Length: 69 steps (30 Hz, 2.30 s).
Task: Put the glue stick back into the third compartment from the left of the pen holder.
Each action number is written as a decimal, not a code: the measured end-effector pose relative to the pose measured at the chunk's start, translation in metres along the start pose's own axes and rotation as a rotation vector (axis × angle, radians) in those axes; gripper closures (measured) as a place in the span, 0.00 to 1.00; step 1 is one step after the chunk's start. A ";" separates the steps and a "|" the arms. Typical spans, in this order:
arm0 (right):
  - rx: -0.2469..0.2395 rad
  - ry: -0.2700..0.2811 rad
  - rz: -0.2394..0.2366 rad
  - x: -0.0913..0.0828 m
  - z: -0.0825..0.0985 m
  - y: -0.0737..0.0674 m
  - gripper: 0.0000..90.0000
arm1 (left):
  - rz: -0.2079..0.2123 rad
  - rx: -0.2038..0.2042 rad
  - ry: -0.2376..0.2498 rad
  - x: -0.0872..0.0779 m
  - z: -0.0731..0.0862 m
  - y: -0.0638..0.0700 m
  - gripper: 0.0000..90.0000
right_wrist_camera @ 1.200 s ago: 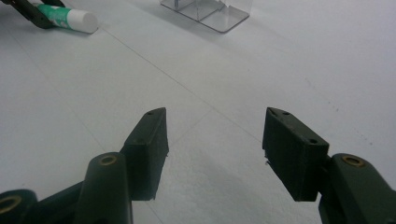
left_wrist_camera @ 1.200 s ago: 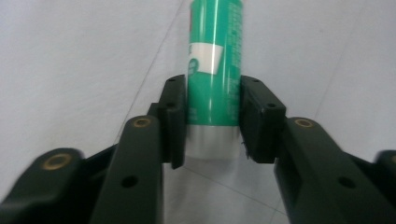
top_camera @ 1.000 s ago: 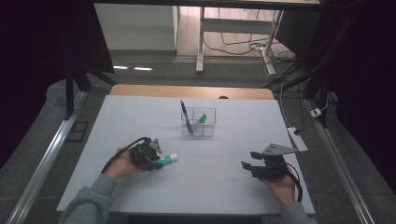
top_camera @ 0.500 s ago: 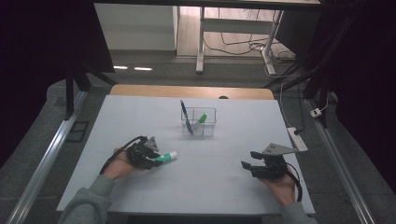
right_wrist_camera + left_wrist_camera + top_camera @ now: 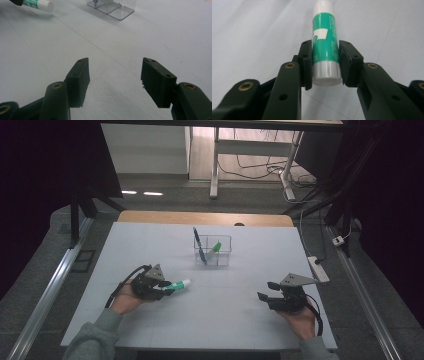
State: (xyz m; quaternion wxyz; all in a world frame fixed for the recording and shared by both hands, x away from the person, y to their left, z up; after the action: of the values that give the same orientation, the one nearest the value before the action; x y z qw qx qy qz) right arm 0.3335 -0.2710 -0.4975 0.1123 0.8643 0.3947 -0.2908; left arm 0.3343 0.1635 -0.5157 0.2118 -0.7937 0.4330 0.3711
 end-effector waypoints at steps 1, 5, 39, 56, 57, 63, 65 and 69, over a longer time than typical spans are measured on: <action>0.001 0.000 0.000 0.000 0.000 0.000 0.44 | 0.000 -0.002 0.009 -0.001 0.000 0.000 0.72; 0.004 -0.002 0.000 0.001 0.000 0.000 0.44 | -0.001 -0.005 0.026 -0.004 0.000 0.001 0.72; 0.024 0.035 -0.047 0.006 -0.009 -0.014 0.39 | -0.007 -0.014 0.317 -0.005 -0.029 0.034 0.72; 0.052 0.021 -0.118 0.027 -0.017 -0.035 0.39 | 0.022 0.020 0.335 0.009 -0.046 0.050 0.72; 0.050 0.015 -0.126 0.029 -0.017 -0.037 0.39 | 0.022 0.021 0.335 0.009 -0.046 0.050 0.72; 0.076 0.034 -0.187 0.038 -0.021 -0.047 0.40 | 0.024 0.028 0.348 0.012 -0.049 0.054 0.72; 0.083 0.031 -0.196 0.042 -0.023 -0.050 0.40 | 0.029 0.031 0.346 0.013 -0.050 0.056 0.72; 0.120 0.049 -0.221 0.049 -0.027 -0.052 0.40 | 0.029 0.043 0.346 0.017 -0.053 0.060 0.72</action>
State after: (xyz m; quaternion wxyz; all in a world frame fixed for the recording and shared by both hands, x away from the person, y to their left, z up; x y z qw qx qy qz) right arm 0.3309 -0.1947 -0.5032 0.0181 0.8276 0.4720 -0.3033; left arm 0.3108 0.0882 -0.4960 0.1456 -0.8346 0.4824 0.2225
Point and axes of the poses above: each handheld gripper's, and its own axes: x roughly forward along the jaws, z roughly out of its underside, y roughly to its right, the point moved 2 cm from there along x, roughly forward along the jaws, and after that the axes turned 1 degree about -z, right-handed, at the moved point
